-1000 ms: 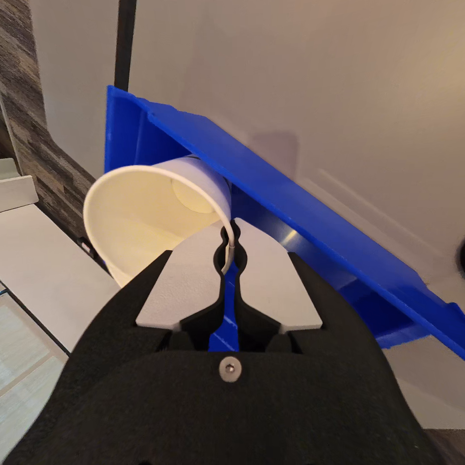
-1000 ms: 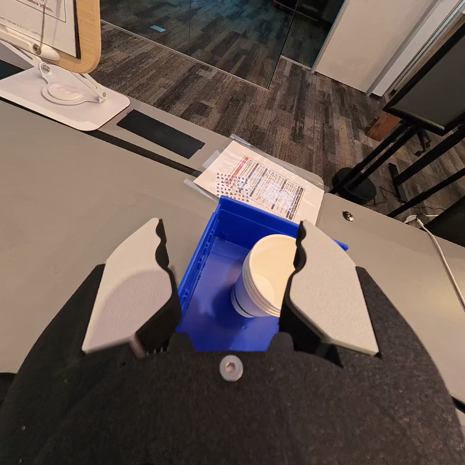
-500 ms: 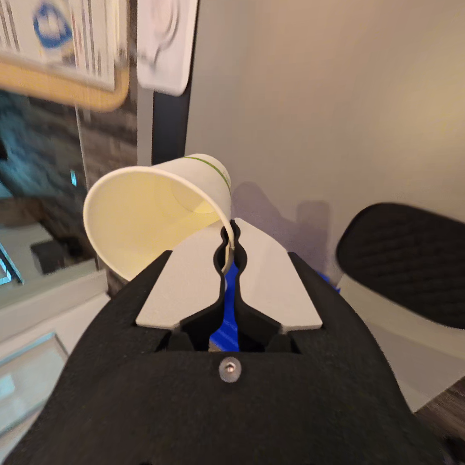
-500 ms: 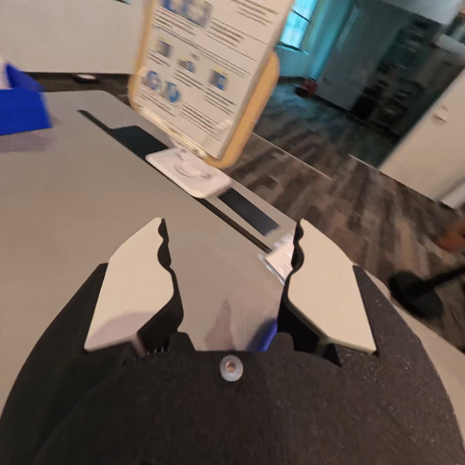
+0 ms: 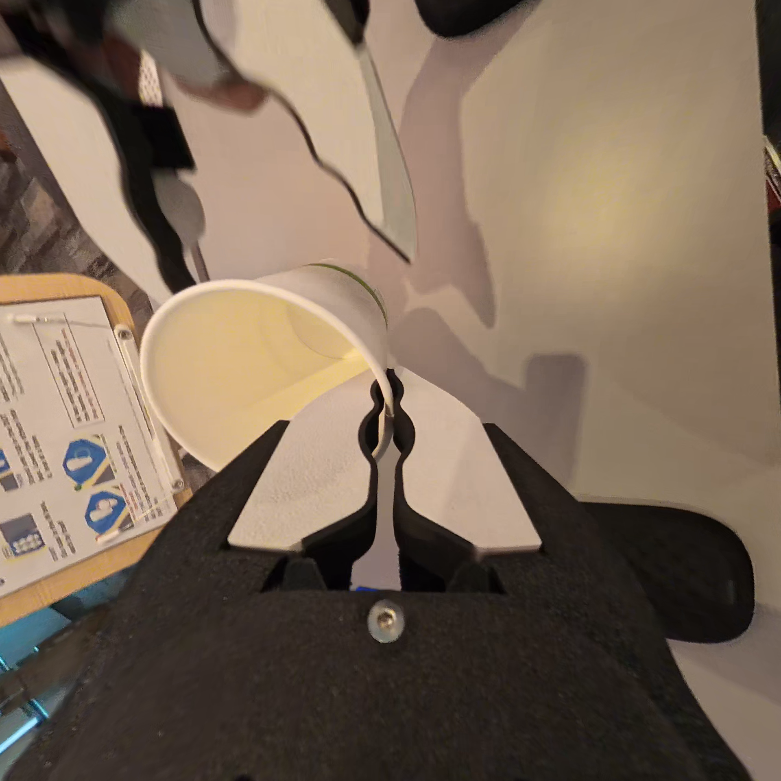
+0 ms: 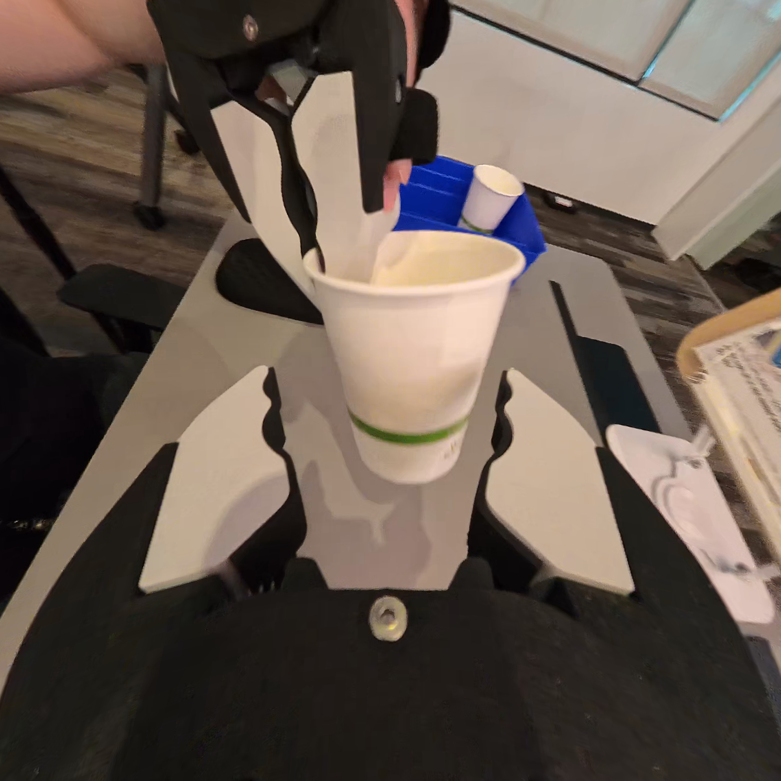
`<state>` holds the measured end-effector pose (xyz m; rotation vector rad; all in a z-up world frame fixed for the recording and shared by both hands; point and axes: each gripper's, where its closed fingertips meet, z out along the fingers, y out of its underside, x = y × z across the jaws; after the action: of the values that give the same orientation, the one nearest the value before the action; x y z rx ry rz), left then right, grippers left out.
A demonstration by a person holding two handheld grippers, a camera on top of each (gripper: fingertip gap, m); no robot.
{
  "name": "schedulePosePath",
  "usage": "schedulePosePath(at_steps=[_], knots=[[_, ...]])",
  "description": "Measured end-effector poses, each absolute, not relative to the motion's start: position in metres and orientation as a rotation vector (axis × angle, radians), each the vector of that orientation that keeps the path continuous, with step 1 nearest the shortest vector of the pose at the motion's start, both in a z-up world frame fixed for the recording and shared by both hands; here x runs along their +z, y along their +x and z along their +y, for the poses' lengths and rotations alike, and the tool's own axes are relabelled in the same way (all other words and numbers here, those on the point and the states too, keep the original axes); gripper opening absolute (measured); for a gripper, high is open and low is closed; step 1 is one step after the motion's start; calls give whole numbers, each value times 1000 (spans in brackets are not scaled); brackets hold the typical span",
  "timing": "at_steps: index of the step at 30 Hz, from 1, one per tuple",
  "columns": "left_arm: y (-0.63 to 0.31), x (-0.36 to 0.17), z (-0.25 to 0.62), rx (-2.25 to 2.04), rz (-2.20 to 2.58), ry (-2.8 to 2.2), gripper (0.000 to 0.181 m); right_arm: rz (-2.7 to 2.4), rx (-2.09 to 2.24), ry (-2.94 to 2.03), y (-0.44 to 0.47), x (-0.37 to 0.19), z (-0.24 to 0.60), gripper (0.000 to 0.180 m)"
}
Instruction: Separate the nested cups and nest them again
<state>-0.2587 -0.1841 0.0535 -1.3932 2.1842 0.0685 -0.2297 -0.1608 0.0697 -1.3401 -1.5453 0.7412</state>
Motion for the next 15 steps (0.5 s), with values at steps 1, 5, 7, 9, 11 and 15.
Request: schedulePosePath(at_steps=[1, 5, 7, 9, 11, 15], knots=[[-254, 53, -188, 61, 2198, -1379, 0, -1562, 753, -1341, -235, 65, -163, 97], [-245, 49, -199, 78, 2257, -1342, 0, -1581, 809, -1311, -247, 61, -168, 96], [-242, 47, -203, 85, 2277, -1321, 0, -1589, 831, -1329, -247, 58, -169, 96], [-241, 45, -206, 110, 2295, -1312, 0, -1618, 842, -1340, -246, 53, -171, 98], [-241, 44, -207, 125, 2309, -1306, 0, -1649, 848, -1332, -245, 50, -174, 91], [-240, 43, -206, 128, 2287, -1316, 2, -1659, 849, -1330, -244, 50, -174, 90]])
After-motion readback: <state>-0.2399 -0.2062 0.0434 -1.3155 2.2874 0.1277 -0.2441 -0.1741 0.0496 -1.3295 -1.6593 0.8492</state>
